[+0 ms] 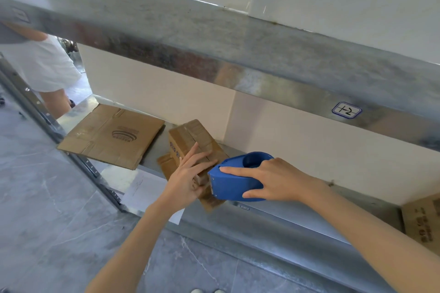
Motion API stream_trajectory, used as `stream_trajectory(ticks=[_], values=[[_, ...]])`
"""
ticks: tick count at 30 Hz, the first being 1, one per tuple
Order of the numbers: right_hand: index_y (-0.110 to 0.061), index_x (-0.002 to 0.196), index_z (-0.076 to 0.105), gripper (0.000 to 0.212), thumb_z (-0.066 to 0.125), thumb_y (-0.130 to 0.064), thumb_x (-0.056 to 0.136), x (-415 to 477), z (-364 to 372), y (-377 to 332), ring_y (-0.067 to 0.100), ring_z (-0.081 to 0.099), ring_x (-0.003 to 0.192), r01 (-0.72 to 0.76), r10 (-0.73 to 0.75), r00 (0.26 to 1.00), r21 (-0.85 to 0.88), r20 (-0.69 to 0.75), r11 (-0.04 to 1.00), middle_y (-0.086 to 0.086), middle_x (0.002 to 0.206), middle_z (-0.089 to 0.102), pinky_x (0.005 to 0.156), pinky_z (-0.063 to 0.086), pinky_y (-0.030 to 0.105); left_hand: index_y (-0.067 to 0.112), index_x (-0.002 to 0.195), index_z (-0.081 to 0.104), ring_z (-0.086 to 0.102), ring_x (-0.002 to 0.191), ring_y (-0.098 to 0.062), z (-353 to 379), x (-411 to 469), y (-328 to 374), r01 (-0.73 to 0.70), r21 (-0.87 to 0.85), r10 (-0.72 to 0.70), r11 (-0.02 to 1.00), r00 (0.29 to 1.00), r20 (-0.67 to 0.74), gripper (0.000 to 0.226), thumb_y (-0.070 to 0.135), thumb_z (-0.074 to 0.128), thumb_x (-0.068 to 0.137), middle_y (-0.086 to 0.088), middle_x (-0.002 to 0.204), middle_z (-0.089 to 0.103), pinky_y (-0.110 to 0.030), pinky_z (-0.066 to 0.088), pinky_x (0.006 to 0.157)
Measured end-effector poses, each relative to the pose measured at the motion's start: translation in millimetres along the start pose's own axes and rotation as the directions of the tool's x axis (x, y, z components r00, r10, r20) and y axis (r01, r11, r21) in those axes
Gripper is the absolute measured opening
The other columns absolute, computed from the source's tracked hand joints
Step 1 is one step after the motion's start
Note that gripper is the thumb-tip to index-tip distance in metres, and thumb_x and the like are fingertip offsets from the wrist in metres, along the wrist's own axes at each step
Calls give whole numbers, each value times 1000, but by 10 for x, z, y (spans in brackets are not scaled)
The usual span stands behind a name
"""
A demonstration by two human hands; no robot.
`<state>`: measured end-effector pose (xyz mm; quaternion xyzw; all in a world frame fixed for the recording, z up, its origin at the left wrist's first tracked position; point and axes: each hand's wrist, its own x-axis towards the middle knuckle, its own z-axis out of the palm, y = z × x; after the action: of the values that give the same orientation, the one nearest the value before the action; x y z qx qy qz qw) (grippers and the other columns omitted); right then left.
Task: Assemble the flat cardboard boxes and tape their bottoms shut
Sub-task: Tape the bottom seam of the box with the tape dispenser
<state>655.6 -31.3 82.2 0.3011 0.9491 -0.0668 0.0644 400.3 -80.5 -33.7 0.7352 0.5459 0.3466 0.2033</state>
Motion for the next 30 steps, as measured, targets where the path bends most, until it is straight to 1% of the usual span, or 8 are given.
stream_trajectory(ticks=[3,6,10,13,16,21,25,30], values=[[-64,146,1,70,49,-56,96,90,23,-79,9,30,49,8,-8,1000,-1,-9,1000,-4,51,33,59,35,27,21,136,58,8,153,-16,-66,-22,-61,-25,-10,24,1000,1000,-10,66,2,77,76,14,147,46,-49,28,118],[-61,148,1,68,46,-56,97,170,43,-108,10,30,49,11,-12,1000,-35,-3,999,-3,52,34,61,39,29,24,134,59,14,151,-11,-65,-43,-80,-7,-3,6,1000,999,-40,70,-1,76,70,17,144,47,-36,29,117],[-62,148,0,69,46,-56,97,193,53,-51,11,31,50,17,-17,1000,-35,-4,999,-3,53,35,59,32,27,26,133,60,27,145,-7,-53,-27,-88,47,4,-46,999,998,-34,74,-5,73,67,18,142,50,-39,32,116],[-68,143,-5,70,46,-57,96,195,21,13,13,33,49,40,-40,999,-17,9,999,-2,51,36,60,40,29,28,131,60,32,141,-7,-52,-24,-94,36,3,-36,999,999,-33,71,-1,77,69,18,140,52,-37,33,115],[-73,136,-9,71,47,-59,95,208,11,74,12,35,51,41,-41,999,16,18,999,-3,51,37,62,43,29,29,130,60,32,140,-3,-58,-28,-109,16,-2,-16,1000,999,-44,66,5,81,71,19,139,52,-34,32,115],[-77,136,-4,71,50,-60,92,45,26,337,9,35,53,-37,38,999,55,-9,998,-6,52,37,61,34,23,31,128,63,30,142,-2,-80,-29,-142,16,1,-16,1000,999,-39,66,7,83,70,22,140,51,-31,28,115],[-79,133,-5,72,51,-61,91,-85,13,493,8,37,53,-87,88,996,47,-19,995,-8,52,37,57,26,13,33,130,62,31,141,-1,-77,-22,-144,21,1,-21,1000,999,-38,70,6,84,68,23,139,51,-34,30,114],[-81,131,-2,74,56,-60,88,-134,-18,568,3,37,55,-122,123,992,50,-24,991,-15,56,39,58,24,11,35,132,59,28,142,1,-79,-32,-150,13,20,-12,1000,1000,-29,72,7,83,70,25,141,49,-32,29,115]])
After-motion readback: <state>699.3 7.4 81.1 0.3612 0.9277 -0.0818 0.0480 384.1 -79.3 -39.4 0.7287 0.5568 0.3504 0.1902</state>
